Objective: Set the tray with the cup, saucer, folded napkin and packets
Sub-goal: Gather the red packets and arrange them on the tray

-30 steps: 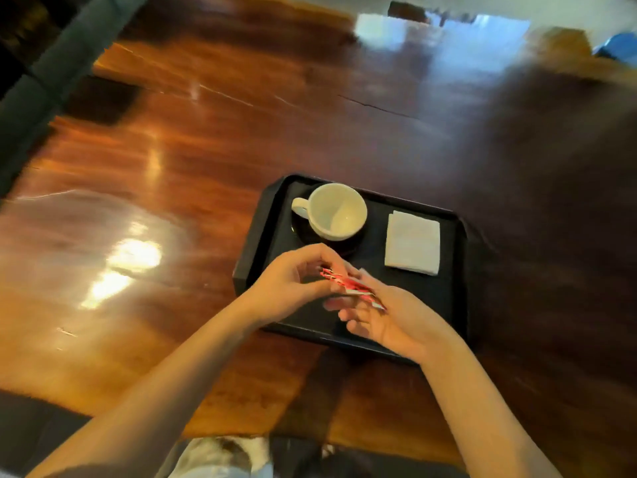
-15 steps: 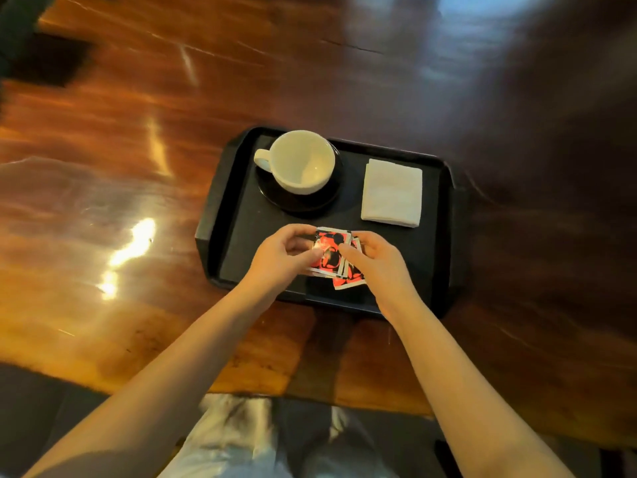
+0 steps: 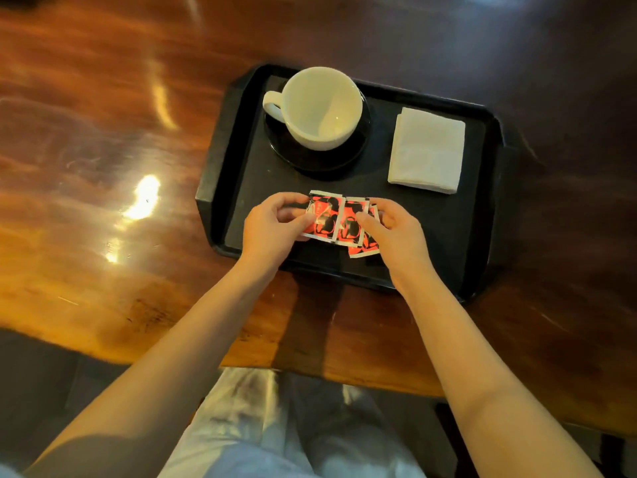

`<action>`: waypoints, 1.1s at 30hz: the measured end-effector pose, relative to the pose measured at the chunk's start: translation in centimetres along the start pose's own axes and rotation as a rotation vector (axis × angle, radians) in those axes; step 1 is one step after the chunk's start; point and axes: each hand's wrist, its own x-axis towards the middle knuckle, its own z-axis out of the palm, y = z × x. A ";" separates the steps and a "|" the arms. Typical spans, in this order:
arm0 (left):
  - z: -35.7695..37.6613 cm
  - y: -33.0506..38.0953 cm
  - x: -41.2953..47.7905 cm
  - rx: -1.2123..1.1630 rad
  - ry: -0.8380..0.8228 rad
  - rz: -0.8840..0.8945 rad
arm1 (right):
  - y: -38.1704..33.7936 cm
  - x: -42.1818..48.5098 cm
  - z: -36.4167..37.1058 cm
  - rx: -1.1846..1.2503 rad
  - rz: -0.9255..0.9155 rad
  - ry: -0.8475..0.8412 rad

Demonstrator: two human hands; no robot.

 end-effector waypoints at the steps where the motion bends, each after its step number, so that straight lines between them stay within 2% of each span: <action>1: -0.3 -0.3 0.2 0.046 0.034 -0.004 | 0.2 0.3 -0.1 -0.001 0.016 0.037; 4: -0.7 -0.9 0.6 0.237 0.079 0.035 | 0.4 0.8 0.0 -0.074 0.004 0.103; 8: -0.4 -0.8 0.5 0.437 0.082 0.170 | 0.2 0.7 1.4 -0.168 -0.066 0.044; 11: -0.4 -0.6 0.5 0.507 0.082 0.194 | 0.2 0.6 2.3 -0.265 -0.088 0.044; 19: -0.7 -0.6 0.4 0.906 0.006 0.295 | 0.1 -0.1 2.8 -0.483 -0.071 0.146; 24: -1.1 -1.1 0.0 1.026 -0.123 0.504 | 0.1 0.1 2.8 -0.554 -0.087 0.136; 33: -1.5 -1.8 0.7 1.017 -0.216 0.508 | 0.4 0.3 2.7 -0.601 -0.084 0.064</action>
